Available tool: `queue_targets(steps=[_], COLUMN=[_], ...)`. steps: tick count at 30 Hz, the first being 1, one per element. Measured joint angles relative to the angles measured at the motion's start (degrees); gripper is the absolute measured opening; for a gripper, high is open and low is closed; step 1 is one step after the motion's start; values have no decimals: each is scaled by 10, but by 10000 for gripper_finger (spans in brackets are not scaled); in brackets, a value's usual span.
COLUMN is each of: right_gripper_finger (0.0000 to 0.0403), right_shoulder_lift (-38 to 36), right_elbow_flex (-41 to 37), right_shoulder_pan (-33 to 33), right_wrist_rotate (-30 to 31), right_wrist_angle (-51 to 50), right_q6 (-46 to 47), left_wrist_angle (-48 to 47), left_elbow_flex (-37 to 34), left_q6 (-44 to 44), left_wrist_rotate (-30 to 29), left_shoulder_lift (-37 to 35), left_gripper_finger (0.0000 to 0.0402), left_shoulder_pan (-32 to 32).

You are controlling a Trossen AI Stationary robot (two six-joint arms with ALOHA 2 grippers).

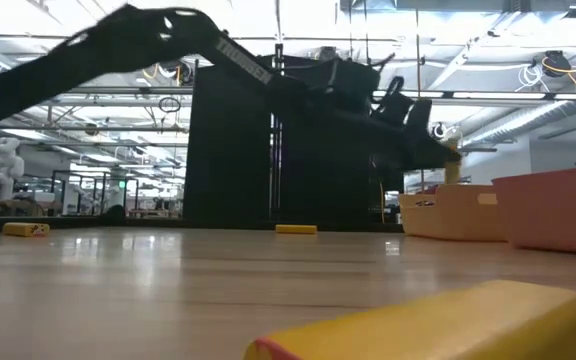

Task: Sort blocks
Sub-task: Put the yellow block into the yellow bin

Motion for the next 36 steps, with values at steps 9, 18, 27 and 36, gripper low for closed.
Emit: queue_targets(steps=[9,18,27,36], right_gripper_finger=[196,196,196,196], right_shoulder_lift=[0,0,-1,29], right_elbow_flex=[0,0,0,0], right_shoulder_pan=[0,-5,-10,-10], right_wrist_rotate=[0,0,0,0], right_wrist_angle=[22,25,70,204], right_q6=[-15,-8,-21,-83], left_wrist_angle=[-37,-108,-270,-758], left_elbow_flex=[66,67,67,67], left_q6=[-20,-64,5,229], left_wrist_rotate=[-57,21,152,47], left_shoulder_lift=[38,14,-55,-185], left_gripper_finger=[107,185,189,189], left_shoulder_pan=[2,43,59,-22])
